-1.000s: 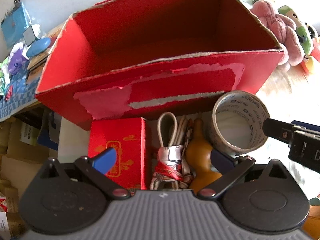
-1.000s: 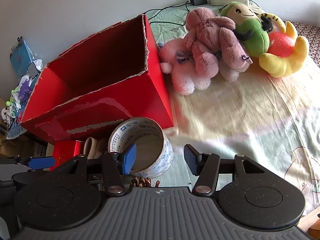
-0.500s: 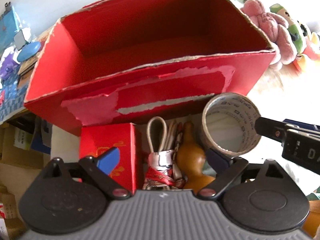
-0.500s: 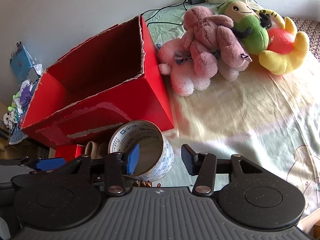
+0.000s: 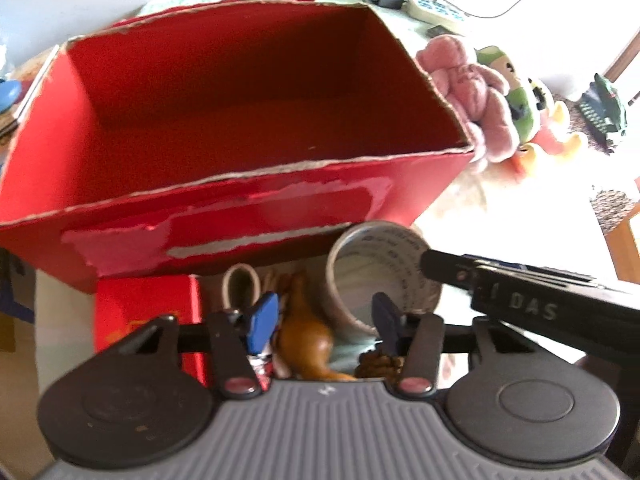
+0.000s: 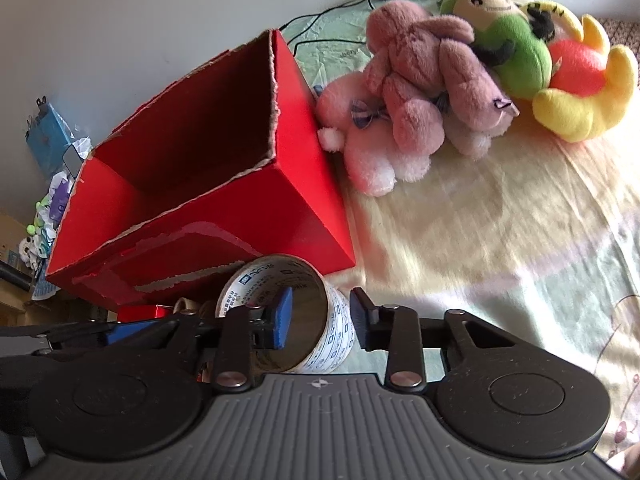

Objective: Organize objects
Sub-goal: 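Close the right tool on the tape roll rim and lift it, then carry the tape roll with the right tool over the red box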

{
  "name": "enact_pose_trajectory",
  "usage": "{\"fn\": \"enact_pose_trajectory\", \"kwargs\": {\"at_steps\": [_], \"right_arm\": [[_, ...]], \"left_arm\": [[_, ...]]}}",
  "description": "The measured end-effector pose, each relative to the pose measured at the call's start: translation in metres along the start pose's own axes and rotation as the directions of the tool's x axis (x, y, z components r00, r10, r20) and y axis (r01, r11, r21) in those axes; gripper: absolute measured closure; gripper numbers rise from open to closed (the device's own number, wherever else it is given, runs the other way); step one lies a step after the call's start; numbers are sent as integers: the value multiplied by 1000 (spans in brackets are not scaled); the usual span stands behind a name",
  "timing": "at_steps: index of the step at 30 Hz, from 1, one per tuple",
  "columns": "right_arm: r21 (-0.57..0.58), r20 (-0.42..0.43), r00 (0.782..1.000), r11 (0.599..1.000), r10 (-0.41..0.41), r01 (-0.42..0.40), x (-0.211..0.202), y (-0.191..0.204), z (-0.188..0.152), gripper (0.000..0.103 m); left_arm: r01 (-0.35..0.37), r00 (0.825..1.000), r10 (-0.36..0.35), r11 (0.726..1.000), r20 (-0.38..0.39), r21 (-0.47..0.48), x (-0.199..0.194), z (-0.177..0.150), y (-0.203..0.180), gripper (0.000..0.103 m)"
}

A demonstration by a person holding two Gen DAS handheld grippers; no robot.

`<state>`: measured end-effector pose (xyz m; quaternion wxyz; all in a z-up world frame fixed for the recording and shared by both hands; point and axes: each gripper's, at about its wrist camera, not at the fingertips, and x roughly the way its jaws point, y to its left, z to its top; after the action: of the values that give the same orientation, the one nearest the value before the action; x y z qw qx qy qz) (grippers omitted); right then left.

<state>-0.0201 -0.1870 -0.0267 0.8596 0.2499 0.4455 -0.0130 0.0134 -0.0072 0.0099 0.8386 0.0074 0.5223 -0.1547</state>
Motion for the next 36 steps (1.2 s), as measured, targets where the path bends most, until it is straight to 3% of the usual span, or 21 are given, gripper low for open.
{"fn": "enact_pose_trajectory", "kwargs": {"at_steps": [7, 9, 12, 17, 23, 30, 36], "right_arm": [[7, -40, 999, 1000, 2, -2, 16, -4, 4, 71], [25, -61, 998, 1000, 10, -8, 20, -6, 5, 77], [31, -58, 998, 1000, 9, -7, 23, -8, 6, 82], [46, -53, 998, 999, 19, -17, 23, -11, 6, 86], [57, -50, 999, 998, 19, -17, 7, -13, 1, 87], [46, 59, 998, 999, -33, 30, -47, -11, 3, 86], [27, 208, 975, 997, -73, 69, -89, -3, 15, 86]], "left_arm": [[43, 999, -42, 998, -15, 49, 28, 11, -17, 58], [58, 997, -56, 997, -47, 44, 30, 11, -17, 72], [53, 997, -51, 998, -60, 34, 37, 12, -16, 82], [52, 996, -51, 999, -72, 11, 41, 14, -10, 89], [54, 997, -51, 997, -59, 54, 41, 15, -15, 93], [119, 993, -119, 982, -9, 144, 13, 15, -30, 94], [189, 973, -216, 947, 80, 260, -22, 20, -51, 94]]}}
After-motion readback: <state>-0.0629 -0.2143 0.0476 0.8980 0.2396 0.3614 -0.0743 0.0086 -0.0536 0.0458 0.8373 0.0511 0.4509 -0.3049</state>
